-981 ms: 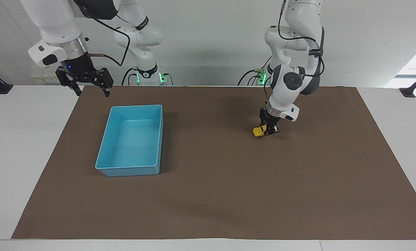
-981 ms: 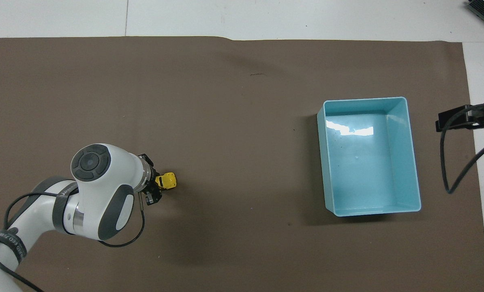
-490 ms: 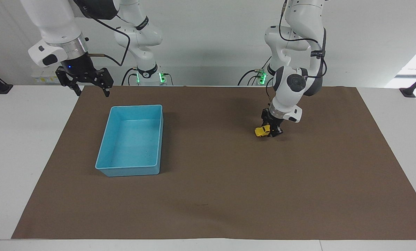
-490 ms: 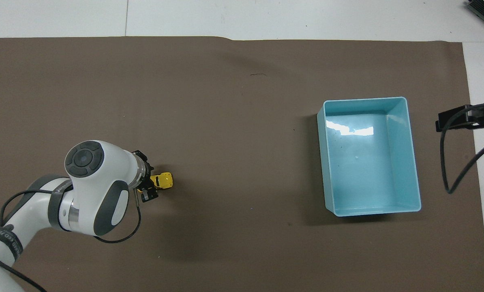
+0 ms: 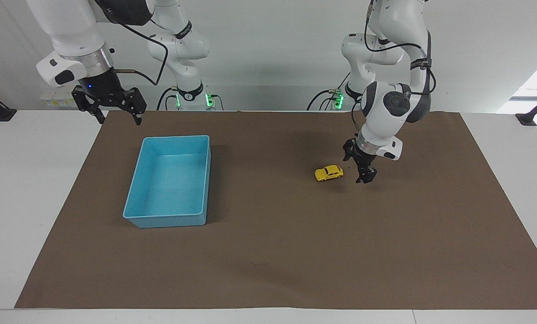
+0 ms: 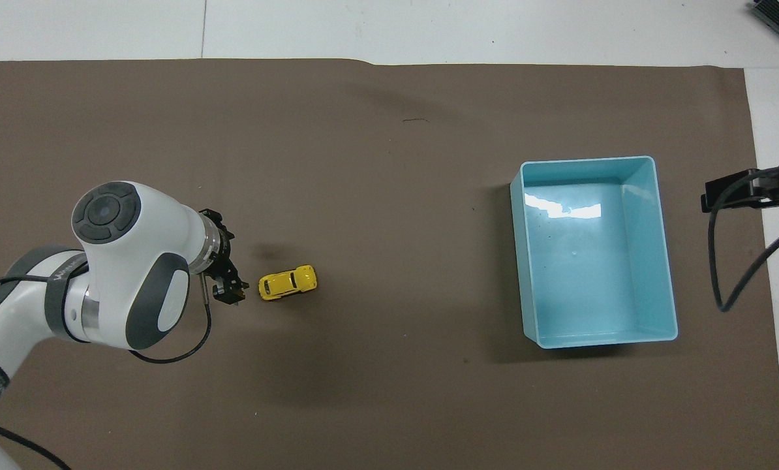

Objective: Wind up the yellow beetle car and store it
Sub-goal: 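Release the car from the left gripper so it rolls toward the box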

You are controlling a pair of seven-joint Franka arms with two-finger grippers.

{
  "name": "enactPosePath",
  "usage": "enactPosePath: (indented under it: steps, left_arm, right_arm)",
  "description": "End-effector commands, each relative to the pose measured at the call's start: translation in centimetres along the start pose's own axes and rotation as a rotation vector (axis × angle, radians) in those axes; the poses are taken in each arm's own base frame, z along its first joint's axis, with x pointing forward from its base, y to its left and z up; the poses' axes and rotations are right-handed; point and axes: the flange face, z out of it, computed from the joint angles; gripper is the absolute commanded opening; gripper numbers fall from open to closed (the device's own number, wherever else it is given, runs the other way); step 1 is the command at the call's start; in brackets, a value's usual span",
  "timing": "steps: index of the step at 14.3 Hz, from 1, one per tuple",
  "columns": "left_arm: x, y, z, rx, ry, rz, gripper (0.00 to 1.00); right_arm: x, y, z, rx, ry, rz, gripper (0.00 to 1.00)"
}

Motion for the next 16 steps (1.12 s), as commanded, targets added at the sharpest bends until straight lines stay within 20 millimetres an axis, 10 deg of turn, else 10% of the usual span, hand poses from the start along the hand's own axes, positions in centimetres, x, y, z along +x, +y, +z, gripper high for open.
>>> enactPosePath:
  steps: [1,16]
  left_arm:
    - [-0.1,0.6,-1.2,0.001,0.009,0.019,1.00]
    - [-0.7,2.3,-11.0,-0.078,-0.029,0.348,1.00]
  right_arm:
    - [-0.6,0.2,0.0,-0.004,-0.007,-0.022,1.00]
    - [-1.3,0.1,3.2,-0.004,-0.062,-0.017,1.00]
